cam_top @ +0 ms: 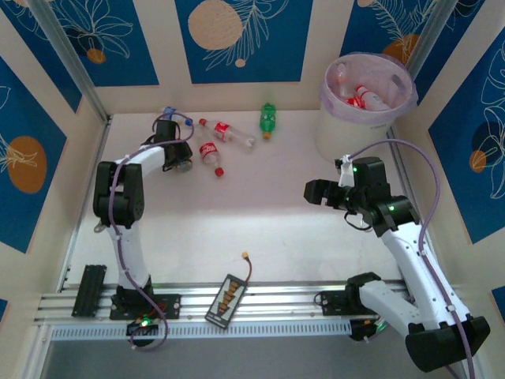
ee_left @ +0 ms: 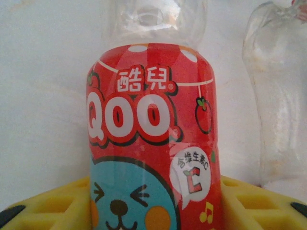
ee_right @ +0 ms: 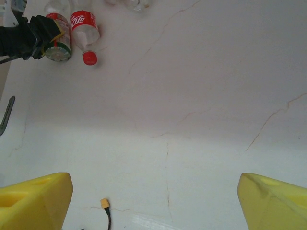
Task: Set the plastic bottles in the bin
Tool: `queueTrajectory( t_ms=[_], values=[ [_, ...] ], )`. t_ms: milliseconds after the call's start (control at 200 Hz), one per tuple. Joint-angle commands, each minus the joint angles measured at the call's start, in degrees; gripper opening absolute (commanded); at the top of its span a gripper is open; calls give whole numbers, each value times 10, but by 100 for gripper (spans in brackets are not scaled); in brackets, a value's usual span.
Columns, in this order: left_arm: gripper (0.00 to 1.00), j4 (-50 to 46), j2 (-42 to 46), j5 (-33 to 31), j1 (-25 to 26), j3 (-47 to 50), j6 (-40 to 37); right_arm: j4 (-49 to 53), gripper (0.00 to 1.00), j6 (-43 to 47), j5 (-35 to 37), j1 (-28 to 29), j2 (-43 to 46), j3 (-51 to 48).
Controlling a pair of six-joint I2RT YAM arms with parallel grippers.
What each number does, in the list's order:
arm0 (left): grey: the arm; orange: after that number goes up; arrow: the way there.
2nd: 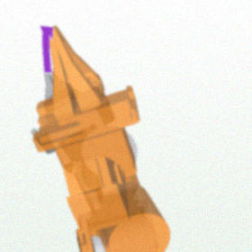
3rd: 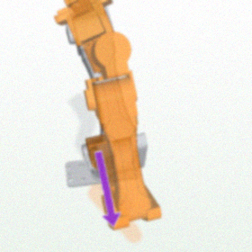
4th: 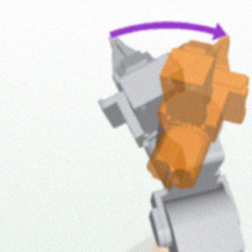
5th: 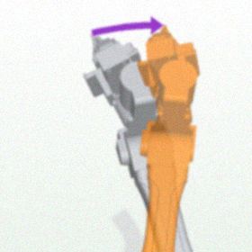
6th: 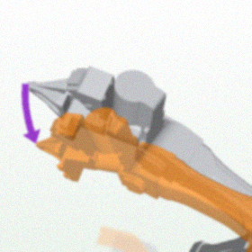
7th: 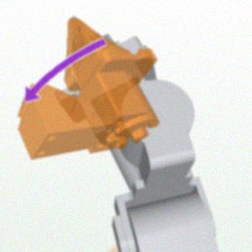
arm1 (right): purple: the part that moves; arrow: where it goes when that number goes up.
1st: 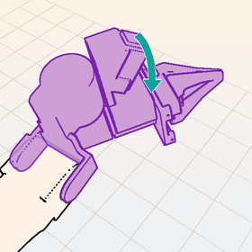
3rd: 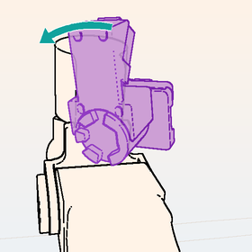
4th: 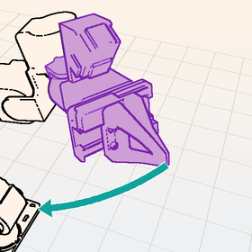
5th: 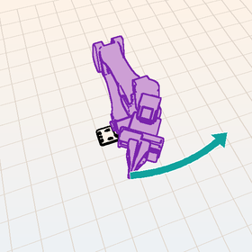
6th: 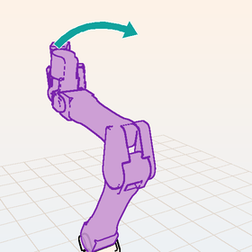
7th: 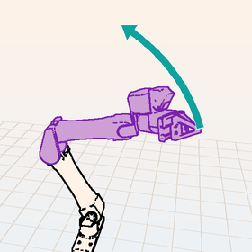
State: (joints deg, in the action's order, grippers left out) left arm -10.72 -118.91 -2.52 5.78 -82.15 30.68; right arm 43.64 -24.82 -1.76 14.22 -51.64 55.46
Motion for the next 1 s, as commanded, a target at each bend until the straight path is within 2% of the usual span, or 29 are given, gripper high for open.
queueTrajectory(
  t_ms=[0,175,350,545,685,795,880,995],
  values=[
    [51,3,53,36,-7,38,-27,-7,89,-18,-29,1,-5,-9],
    [52,26,157,105,-6,112,-39,-66,89,-51,-69,25,-42,-5],
    [53,124,267,259,15,228,-56,-142,89,-78,-95,75,-110,19],
    [53,224,338,398,83,311,-93,-233,90,-110,-132,103,-199,51],
    [53,249,348,429,144,326,-134,-278,91,-130,-149,116,-248,72],
    [53,317,338,456,172,342,-107,-324,93,-154,-161,118,-278,73],
    [53,368,330,462,186,350,-78,-340,93,-166,-144,115,-301,77],
    [53,385,316,463,204,346,-71,-393,93,-188,-148,104,-320,71]
  ],
)
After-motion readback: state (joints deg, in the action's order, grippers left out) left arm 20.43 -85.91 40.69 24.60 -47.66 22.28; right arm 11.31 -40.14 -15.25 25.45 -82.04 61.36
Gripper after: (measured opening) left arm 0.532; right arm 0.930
